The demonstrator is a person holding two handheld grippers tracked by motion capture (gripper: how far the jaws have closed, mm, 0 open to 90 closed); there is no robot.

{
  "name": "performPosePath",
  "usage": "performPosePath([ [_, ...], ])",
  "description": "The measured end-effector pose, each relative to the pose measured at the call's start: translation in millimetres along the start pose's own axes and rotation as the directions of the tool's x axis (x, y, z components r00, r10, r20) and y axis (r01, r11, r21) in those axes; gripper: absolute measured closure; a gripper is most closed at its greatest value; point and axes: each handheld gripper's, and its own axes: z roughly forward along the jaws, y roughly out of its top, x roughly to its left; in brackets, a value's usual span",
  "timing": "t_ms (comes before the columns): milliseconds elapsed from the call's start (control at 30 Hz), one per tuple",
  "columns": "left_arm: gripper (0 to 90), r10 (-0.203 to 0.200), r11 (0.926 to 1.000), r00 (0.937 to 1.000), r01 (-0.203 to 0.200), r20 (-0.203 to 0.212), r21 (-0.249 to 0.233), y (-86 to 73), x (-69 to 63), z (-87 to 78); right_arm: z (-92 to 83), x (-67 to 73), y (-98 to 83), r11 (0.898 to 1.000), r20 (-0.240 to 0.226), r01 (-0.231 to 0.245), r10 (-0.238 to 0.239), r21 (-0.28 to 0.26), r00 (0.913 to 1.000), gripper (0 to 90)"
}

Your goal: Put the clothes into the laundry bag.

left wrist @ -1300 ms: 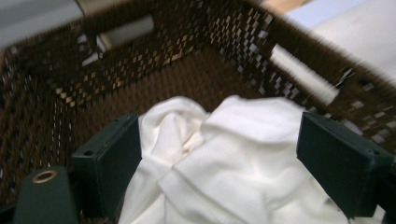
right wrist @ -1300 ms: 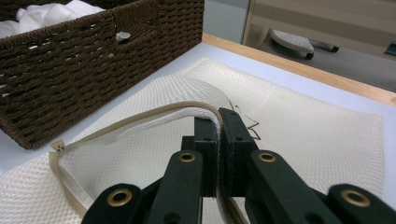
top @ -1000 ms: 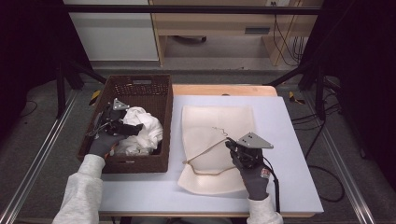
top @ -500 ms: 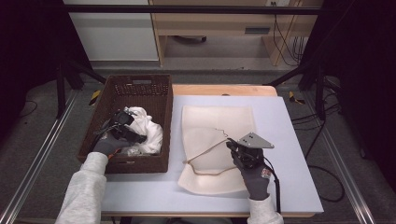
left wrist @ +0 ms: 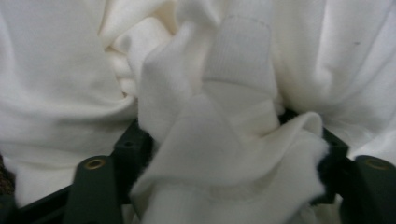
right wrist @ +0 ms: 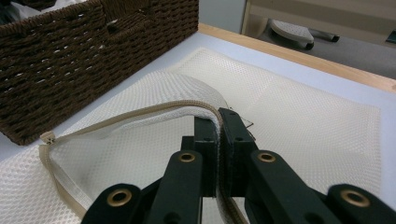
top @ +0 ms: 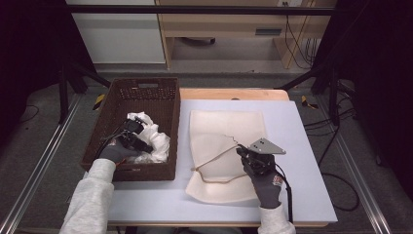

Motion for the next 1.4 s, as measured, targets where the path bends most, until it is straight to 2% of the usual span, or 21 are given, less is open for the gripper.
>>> performPosePath([
  [200,56.9,0.008,0.9999,1.0000,-0.008,0.001,-0.013,0.0,-0.9,-4.3,0.6,-1.5,-0.9,1.000,0.000,-0.006,0.006,0.005,1.0000,86.9],
  [367,63.0,0.021,0.9978,0.9997,-0.022,-0.009,-0.062,-1.2,-2.9,-10.7,-0.2,-2.6,-1.0,1.000,0.002,-0.012,0.012,0.003,0.9999,86.9],
  [500,66.2,0.029,0.9874,0.9992,-0.033,-0.029,-0.155,-3.6,-4.1,-19.9,-1.8,-4.4,-1.0,1.000,0.005,-0.015,0.015,-0.002,0.9999,86.8],
  [600,66.9,0.017,0.9729,0.9991,-0.025,-0.038,-0.230,-5.8,-4.2,-26.4,-2.7,-4.9,-0.9,1.000,0.003,-0.019,0.019,-0.006,0.9998,86.8],
  [667,67.1,0.014,0.9589,0.9985,-0.028,-0.052,-0.282,-7.7,-4.1,-31.5,-3.2,-5.5,-0.9,1.000,0.007,-0.021,0.021,-0.005,0.9998,86.9],
  [700,67.1,0.014,0.9589,0.9985,-0.028,-0.052,-0.282,-7.7,-4.1,-31.5,-3.6,-5.9,-0.9,1.000,0.007,-0.022,0.022,-0.005,0.9997,86.9],
  [733,67.1,0.010,0.9508,0.9982,-0.028,-0.059,-0.309,-9.0,-4.4,-34.2,-3.6,-5.9,-0.9,1.000,0.007,-0.022,0.022,-0.005,0.9997,86.9],
  [767,67.1,0.009,0.9348,0.9972,-0.034,-0.074,-0.354,-11.1,-4.5,-38.7,-3.7,-6.2,-0.9,1.000,0.008,-0.021,0.021,-0.006,0.9998,86.9],
  [800,67.2,0.009,0.9348,0.9972,-0.034,-0.074,-0.354,-11.1,-4.5,-38.7,-3.7,-6.2,-0.9,1.000,0.008,-0.021,0.021,-0.006,0.9998,86.9],
  [833,67.2,-0.002,0.9174,0.9956,-0.036,-0.094,-0.396,-13.1,-5.3,-42.4,-3.9,-6.3,-0.9,1.000,0.007,-0.022,0.022,-0.006,0.9997,86.9],
  [867,67.2,-0.002,0.9174,0.9956,-0.036,-0.094,-0.396,-13.1,-5.3,-42.4,-3.9,-6.3,-0.9,1.000,0.007,-0.022,0.022,-0.006,0.9997,86.9],
  [967,67.4,-0.021,0.8811,0.9920,-0.040,-0.124,-0.471,-17.2,-5.4,-49.9,-4.1,-6.6,-0.7,1.000,0.008,-0.023,0.023,-0.009,0.9997,86.9],
  [1033,67.5,-0.039,0.8510,0.9901,-0.038,-0.135,-0.524,-20.2,-4.7,-55.2,-4.5,-7.2,-0.6,1.000,0.007,-0.024,0.024,-0.008,0.9997,86.9],
  [1067,67.6,-0.059,0.8194,0.9881,-0.033,-0.142,-0.572,-23.5,-4.5,-60.1,-4.7,-7.5,-0.4,1.000,0.008,-0.024,0.025,-0.009,0.9997,86.9],
  [1100,67.6,-0.059,0.8194,0.9881,-0.033,-0.142,-0.572,-23.5,-4.5,-60.1,-4.8,-7.6,-0.2,1.000,0.008,-0.024,0.024,-0.009,0.9997,86.9],
  [1133,67.6,-0.068,0.8047,0.9865,-0.034,-0.149,-0.593,-24.7,-4.3,-62.7,-4.8,-7.6,-0.2,1.000,0.008,-0.024,0.024,-0.009,0.9997,86.9],
  [1167,67.6,-0.086,0.7825,0.9846,-0.028,-0.152,-0.622,-26.0,-3.6,-65.4,-4.9,-7.7,0.0,1.000,0.008,-0.024,0.025,-0.011,0.9997,86.9],
  [1233,67.6,-0.102,0.7598,0.9817,-0.027,-0.161,-0.650,-28.2,-2.3,-69.8,-5.1,-7.6,0.5,1.000,0.009,-0.025,0.025,-0.011,0.9996,86.9],
  [1333,67.6,-0.132,0.7142,0.9763,-0.026,-0.171,-0.699,-31.7,-3.0,-77.0,-5.5,-7.9,1.1,1.000,0.008,-0.023,0.023,-0.013,0.9997,87.0],
  [1367,67.6,-0.145,0.6928,0.9750,-0.021,-0.168,-0.721,-33.4,-3.1,-80.9,-5.7,-7.6,1.3,1.000,0.008,-0.026,0.026,-0.014,0.9996,87.0],
  [1400,67.6,-0.155,0.6760,0.9736,-0.019,-0.167,-0.737,-34.5,-3.8,-83.2,-5.8,-7.8,1.5,1.000,0.009,-0.025,0.025,-0.019,0.9996,87.0],
])
